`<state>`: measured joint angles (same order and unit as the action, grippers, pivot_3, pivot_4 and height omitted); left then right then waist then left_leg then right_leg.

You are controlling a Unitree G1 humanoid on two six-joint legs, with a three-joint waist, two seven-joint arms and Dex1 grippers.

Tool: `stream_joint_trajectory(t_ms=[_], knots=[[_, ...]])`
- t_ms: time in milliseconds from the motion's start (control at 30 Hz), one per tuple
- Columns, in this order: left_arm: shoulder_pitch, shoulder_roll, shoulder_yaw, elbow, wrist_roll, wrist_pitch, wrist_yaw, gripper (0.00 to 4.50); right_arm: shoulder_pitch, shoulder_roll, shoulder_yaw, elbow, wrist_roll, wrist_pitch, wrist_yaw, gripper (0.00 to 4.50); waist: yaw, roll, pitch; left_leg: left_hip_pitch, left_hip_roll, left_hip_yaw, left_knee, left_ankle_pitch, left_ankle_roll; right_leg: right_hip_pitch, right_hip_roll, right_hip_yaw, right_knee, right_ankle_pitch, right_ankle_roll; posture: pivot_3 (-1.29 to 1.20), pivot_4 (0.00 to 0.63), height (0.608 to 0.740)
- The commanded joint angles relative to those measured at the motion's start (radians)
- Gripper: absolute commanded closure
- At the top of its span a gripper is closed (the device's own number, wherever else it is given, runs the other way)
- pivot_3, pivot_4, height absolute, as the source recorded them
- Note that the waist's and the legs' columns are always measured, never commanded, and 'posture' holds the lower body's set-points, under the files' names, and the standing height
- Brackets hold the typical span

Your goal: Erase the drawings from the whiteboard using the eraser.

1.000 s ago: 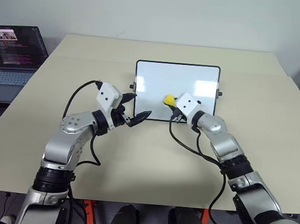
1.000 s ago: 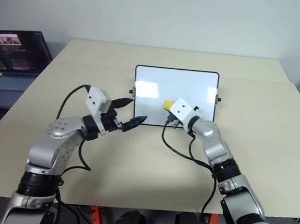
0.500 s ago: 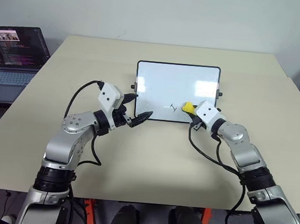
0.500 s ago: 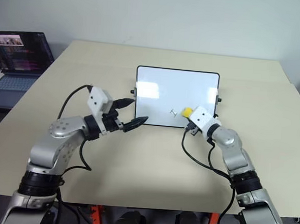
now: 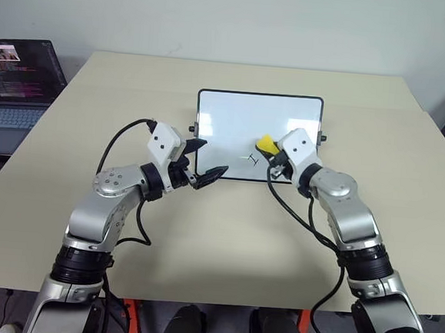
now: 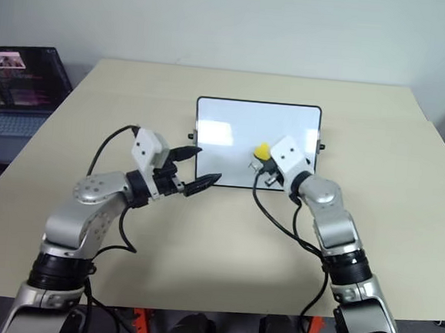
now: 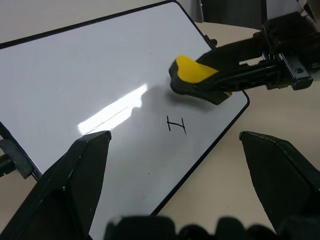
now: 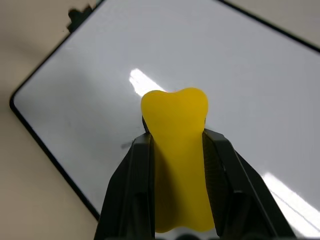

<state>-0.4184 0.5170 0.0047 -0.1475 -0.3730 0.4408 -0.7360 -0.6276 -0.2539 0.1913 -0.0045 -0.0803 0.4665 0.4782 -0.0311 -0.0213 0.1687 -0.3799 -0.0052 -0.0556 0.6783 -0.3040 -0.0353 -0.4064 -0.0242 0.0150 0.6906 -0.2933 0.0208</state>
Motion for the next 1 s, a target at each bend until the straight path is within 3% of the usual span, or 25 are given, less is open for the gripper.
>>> stream_joint_trajectory(t_ms=[33, 467, 767, 1000], knots=[[-0.021, 0.008, 0.008, -0.034, -0.003, -0.004, -0.005, 0.0, -0.028, 0.04, 0.029, 0.018, -0.011, -0.036, -0.027, 3.44, 0.0, 0.0, 0.0, 0.0, 0.0, 0.0, 0.0, 0.0, 0.0, 0.0, 0.0, 0.0, 0.0, 0.0, 0.0, 0.0, 0.15, 0.74], [0.007, 0.02, 0.031, -0.069, -0.008, 0.013, 0.015, 0.0, -0.095, 0.066, 0.092, 0.443, -0.098, -0.298, -0.088, 3.44, -0.003, 0.0, 0.0, 0.005, 0.0, 0.002, 0.0, 0.0, 0.0, 0.002, 0.0, 0.002, 0.004, 0.0, 0.0, 0.0, 0.15, 0.74], [0.012, 0.019, 0.033, -0.077, -0.01, 0.016, 0.024, 0.0, -0.066, 0.011, 0.075, 0.436, -0.109, -0.312, -0.065, 3.44, 0.002, 0.0, 0.0, 0.017, 0.0, 0.0, 0.0, 0.0, 0.0, 0.016, 0.0, 0.0, 0.003, 0.002, -0.002, 0.0, 0.15, 0.74], [-0.008, 0.01, 0.022, -0.049, -0.006, 0.004, 0.016, 0.0, -0.012, -0.074, 0.055, 0.378, -0.108, -0.285, -0.044, 3.44, 0.006, 0.0, 0.0, 0.016, -0.001, -0.001, 0.0, 0.0, 0.0, 0.019, 0.0, -0.001, -0.004, 0.003, 0.001, 0.0, 0.15, 0.74]])
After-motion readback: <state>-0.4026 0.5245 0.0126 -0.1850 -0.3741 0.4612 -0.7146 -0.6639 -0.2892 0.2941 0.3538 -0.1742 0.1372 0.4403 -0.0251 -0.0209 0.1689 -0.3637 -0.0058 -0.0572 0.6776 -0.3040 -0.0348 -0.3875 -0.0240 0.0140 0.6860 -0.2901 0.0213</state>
